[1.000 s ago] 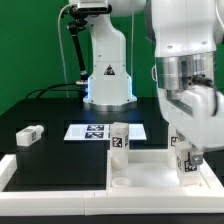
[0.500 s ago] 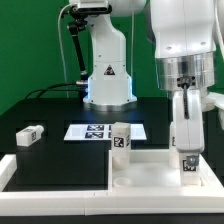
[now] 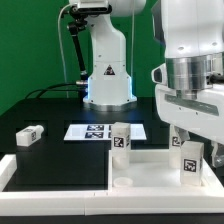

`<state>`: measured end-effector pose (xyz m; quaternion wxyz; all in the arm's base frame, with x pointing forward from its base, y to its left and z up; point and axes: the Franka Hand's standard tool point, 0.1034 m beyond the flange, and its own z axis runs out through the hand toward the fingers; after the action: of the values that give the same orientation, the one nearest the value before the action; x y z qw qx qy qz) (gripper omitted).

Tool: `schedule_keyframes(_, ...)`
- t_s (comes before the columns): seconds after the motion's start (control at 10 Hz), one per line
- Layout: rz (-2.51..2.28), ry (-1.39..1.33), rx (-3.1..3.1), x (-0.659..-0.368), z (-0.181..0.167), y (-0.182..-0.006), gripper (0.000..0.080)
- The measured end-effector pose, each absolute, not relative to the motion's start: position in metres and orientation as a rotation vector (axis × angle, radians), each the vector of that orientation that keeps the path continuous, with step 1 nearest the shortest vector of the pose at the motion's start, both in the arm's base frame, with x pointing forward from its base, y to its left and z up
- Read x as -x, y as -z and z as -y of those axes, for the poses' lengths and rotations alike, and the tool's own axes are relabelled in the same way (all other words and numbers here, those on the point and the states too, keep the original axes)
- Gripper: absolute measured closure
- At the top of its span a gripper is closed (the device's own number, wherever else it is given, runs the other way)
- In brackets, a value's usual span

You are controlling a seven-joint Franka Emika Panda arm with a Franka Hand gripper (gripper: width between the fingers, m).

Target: Assemble square table

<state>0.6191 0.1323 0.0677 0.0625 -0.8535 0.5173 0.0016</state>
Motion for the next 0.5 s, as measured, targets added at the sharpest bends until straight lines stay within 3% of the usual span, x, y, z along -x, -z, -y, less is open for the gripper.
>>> schedule_keyframes(0.5, -0.732, 0.128, 2.960, -0.633, -0.121, -0.071, 0.0150)
